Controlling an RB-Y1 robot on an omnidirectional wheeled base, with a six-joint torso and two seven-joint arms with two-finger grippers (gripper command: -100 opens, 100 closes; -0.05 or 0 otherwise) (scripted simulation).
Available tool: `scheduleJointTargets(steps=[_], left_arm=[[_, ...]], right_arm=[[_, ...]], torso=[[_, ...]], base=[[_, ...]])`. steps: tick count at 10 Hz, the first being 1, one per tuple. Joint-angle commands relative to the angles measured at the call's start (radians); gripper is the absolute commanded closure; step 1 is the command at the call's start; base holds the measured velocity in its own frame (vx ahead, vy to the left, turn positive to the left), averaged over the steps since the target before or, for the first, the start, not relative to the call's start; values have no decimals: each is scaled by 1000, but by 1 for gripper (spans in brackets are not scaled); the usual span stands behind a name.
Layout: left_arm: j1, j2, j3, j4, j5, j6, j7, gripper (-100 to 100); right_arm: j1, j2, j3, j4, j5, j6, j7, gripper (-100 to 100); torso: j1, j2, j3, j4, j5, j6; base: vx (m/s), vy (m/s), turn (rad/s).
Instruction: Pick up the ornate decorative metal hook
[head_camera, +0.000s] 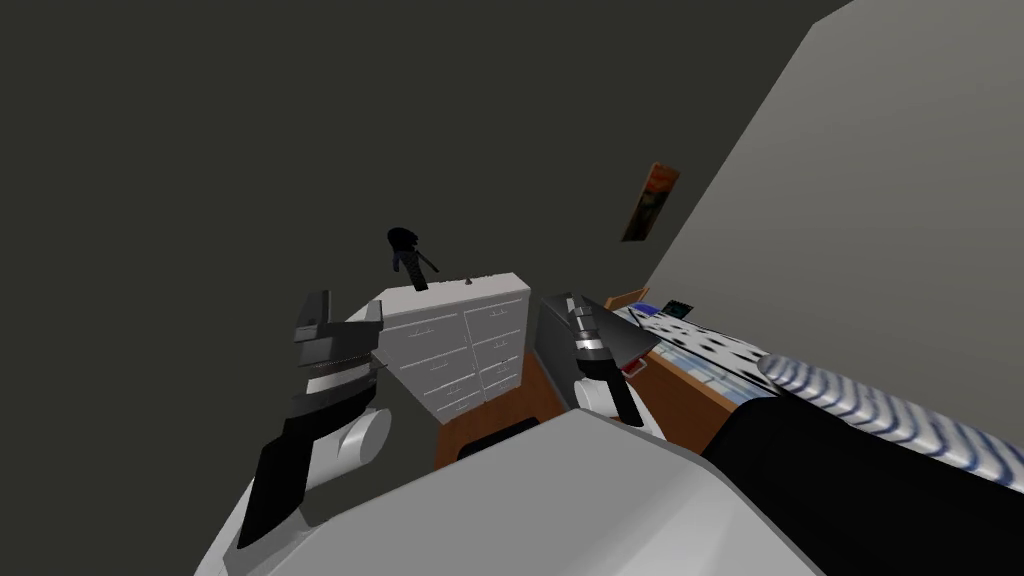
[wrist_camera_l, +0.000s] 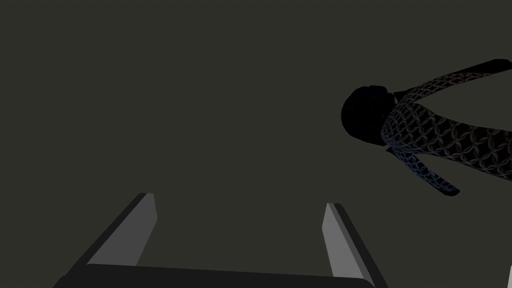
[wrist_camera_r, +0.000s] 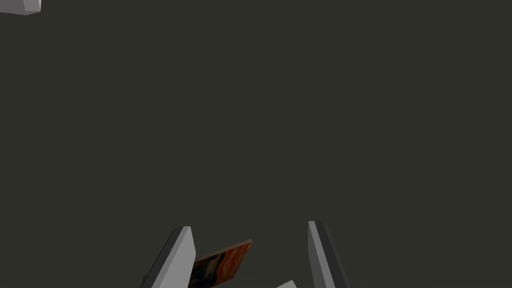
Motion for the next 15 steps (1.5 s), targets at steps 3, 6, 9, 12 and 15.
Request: scheduleJointTargets(steps=[3,6,9,12,15], left_arm=[[-101,16,13,51,5,103,50,-100],[-181,22,20,83,7,188,75,-100],[-246,28,27,118,7,254,100,-100],[-314,33,36,157,7,324,126,-100],[-413,43,55,236,2,425,178,-100]], right_arm=[[0,0,0,0,0,0,0,0],[0,0,0,0,0,0,0,0],[0,0,0,0,0,0,0,0],[0,0,0,0,0,0,0,0],[0,0,0,0,0,0,0,0]], torso=[[0,1,1,0,0,0],[1,1,0,0,0,0],[-1,1,1,0,0,0],[0,-3,-2,-1,0,0],[1,-3,-2,-1,0,0]], base=[[-167,-8,9],[-149,3,4],[-137,-13,2],[-87,-2,2],[-122,-12,0]])
